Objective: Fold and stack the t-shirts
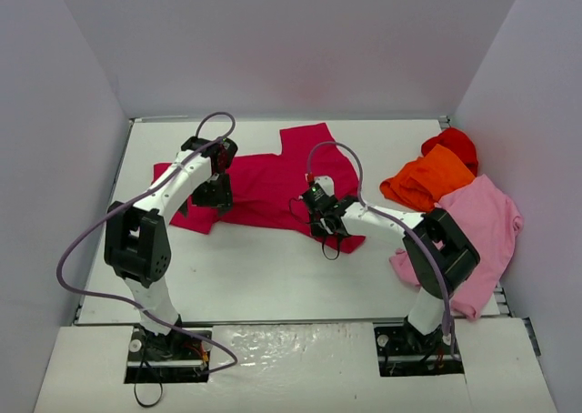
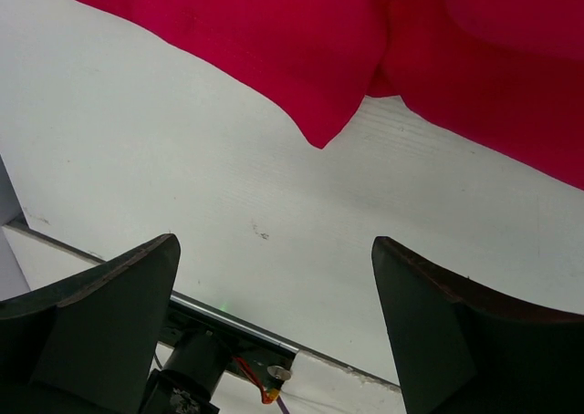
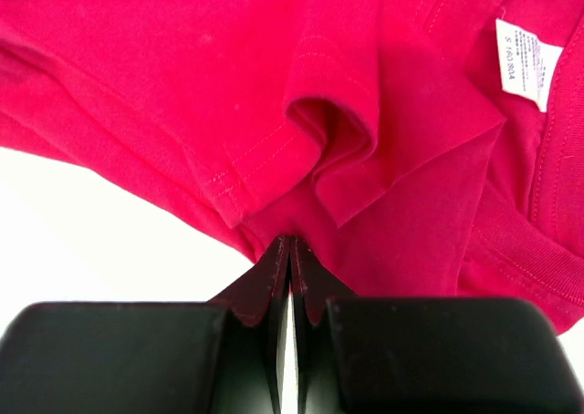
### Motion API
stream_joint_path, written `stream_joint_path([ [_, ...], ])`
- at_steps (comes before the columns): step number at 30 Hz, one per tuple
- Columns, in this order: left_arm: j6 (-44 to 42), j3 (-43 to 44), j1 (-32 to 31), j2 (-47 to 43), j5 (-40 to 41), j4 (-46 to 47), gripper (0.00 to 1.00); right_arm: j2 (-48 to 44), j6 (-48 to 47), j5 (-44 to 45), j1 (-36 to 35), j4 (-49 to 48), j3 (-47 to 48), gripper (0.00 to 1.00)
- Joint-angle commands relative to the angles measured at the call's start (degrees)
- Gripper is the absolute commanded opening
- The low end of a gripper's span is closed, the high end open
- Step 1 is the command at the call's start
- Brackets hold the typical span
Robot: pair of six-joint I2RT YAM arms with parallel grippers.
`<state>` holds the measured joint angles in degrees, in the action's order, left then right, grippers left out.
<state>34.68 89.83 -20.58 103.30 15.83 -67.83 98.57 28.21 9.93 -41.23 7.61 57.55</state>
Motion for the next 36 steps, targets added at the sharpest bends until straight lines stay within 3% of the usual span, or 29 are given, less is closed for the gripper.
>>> stream_joint_path([
  [1, 0.64, -0.82, 0.01, -2.81, -0.11, 1.49, 0.81, 2.17, -0.30, 2.89, 0.27, -1.89, 3.34, 0.00],
  [11, 0.92, -3.32, -0.05, -1.87, -0.10, 2.96, 0.80, 10.65, -3.93, 3.86, 0.40, -3.50, 12.38, 0.00],
  [17, 1.01, -3.94, -0.16, -1.62, -0.36, 3.83, 0.78, 13.18, -8.09, 4.36, 2.17, -2.14, 23.02, 0.00],
  [30, 0.92, -6.40, -0.51, -0.40, 0.15, 4.97, 0.75, 24.91, -12.27, 5.81, 10.67, 1.43, 42.98, 0.00],
  [33, 1.07, -7.05, -0.60, -0.68, 0.92, 4.98, 0.75, 22.57, -11.70, 5.10, 10.73, 1.79, 40.79, 0.00],
  [36, 0.81, -7.62, -0.60, -0.58, 1.00, 5.55, 0.74, 16.17, -8.35, -0.84, 10.54, 1.58, 32.09, 0.00],
])
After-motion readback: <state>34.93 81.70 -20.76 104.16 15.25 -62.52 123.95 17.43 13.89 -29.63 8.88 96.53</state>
